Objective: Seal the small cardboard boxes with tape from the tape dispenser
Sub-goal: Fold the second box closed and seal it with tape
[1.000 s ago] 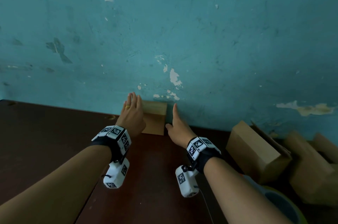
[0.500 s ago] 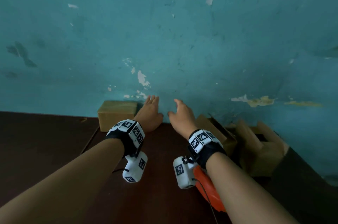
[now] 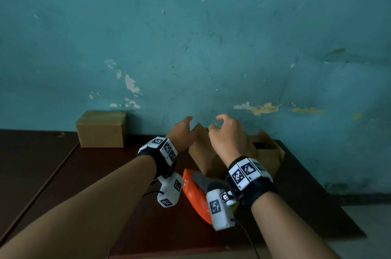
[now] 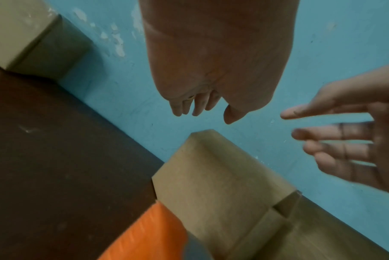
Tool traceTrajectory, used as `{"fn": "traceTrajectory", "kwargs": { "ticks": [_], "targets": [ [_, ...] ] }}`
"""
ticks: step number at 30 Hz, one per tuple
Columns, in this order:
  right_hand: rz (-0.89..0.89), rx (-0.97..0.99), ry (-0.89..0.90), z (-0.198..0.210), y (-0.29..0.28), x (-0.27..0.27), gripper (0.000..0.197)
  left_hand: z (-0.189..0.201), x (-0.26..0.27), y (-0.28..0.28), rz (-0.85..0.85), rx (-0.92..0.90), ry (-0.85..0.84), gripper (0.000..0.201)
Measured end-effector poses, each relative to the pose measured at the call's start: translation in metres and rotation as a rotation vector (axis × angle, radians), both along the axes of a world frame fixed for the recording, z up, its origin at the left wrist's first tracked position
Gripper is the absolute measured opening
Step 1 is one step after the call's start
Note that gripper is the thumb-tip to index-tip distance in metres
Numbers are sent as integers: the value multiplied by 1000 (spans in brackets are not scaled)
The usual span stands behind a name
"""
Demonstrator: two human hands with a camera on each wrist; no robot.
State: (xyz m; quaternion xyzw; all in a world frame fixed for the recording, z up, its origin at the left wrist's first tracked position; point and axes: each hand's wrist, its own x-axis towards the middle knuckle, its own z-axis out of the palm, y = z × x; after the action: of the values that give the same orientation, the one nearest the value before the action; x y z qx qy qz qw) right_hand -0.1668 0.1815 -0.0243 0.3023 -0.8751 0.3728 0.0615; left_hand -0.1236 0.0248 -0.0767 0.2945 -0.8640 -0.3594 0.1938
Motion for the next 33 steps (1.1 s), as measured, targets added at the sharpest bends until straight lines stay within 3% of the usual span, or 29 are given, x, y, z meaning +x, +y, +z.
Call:
{"fn": "traceTrajectory", "kwargs": {
  "ticks": [5,12,22,33],
  "targets": [
    [-77,129,-85,-17,30,-11,55,-7,-15,13,-2,122,22,59],
    [14,277,-270,-38,41,-10,89,-8,-14,23,9,126,36,52],
    [37,55,-265,-42,30,2,68,6,20,25,51,42,163,50],
    [153,-41,-156,-15,-2,63,76,53,106,9,129,-17,212,61]
  ]
}}
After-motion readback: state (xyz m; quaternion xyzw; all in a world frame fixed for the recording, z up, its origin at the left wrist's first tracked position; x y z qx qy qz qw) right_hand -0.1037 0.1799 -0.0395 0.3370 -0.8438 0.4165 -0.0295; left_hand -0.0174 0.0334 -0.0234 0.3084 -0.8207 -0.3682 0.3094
